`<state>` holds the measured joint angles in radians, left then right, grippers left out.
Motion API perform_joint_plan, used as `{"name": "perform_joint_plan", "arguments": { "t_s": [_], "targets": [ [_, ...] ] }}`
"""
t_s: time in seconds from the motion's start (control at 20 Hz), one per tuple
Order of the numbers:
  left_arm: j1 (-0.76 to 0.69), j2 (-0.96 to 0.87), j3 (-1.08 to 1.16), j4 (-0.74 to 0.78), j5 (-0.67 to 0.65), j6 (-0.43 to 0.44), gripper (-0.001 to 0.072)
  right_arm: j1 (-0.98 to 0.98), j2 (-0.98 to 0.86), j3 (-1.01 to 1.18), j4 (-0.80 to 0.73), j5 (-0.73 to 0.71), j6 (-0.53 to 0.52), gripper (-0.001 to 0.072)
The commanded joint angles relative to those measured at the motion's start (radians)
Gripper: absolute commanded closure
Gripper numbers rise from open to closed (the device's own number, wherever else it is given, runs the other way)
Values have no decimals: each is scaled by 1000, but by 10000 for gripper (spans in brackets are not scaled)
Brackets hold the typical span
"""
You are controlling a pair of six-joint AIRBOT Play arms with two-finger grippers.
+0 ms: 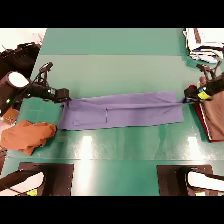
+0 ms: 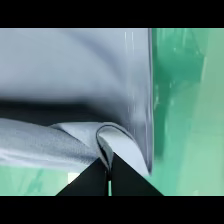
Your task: Fold the shirts.
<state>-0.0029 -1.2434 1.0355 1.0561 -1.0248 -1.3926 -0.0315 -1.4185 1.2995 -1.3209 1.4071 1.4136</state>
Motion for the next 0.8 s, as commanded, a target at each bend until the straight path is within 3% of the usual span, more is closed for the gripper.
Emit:
{"name": "perform_joint_plan", "arguments": {
  "t_s": [0.0,0.05,0.1,0.15,0.2,0.25,0.35,0.4,0.45,0.5,0.55,0.6,0.75],
  "targets": [
    [1,-81,58,0,100,13,685,2,-150,132,90,-18,-1,695],
    [1,-81,58,0,106,13,683,1,-179,159,123,-22,-1,694],
    [1,-81,58,0,101,13,577,-6,-204,182,147,-24,-5,652],
    [1,-81,58,-1,96,12,244,-6,-223,200,179,-24,-17,414],
    [2,-80,60,-1,80,4,35,-16,-232,208,198,-24,-24,299],
    [2,-80,65,-1,55,3,28,-27,-232,208,206,-17,-45,298],
    [2,-79,73,-3,2,2,30,-63,-230,206,204,24,-80,299],
    [2,-79,73,-17,-23,3,162,-89,-230,200,204,57,-91,298],
    [2,-79,73,-29,-45,6,436,-120,-229,183,205,82,-99,298],
    [1,-79,72,-46,-53,6,618,-153,-229,154,205,89,-100,255],
    [1,-79,72,-68,-47,6,684,-183,-229,119,211,85,-100,153],
    [1,-79,72,-98,-37,6,685,-212,-229,77,231,75,-109,91],
    [-50,-79,72,-132,-4,10,685,-276,-240,-54,366,27,-195,89]
  ]
}}
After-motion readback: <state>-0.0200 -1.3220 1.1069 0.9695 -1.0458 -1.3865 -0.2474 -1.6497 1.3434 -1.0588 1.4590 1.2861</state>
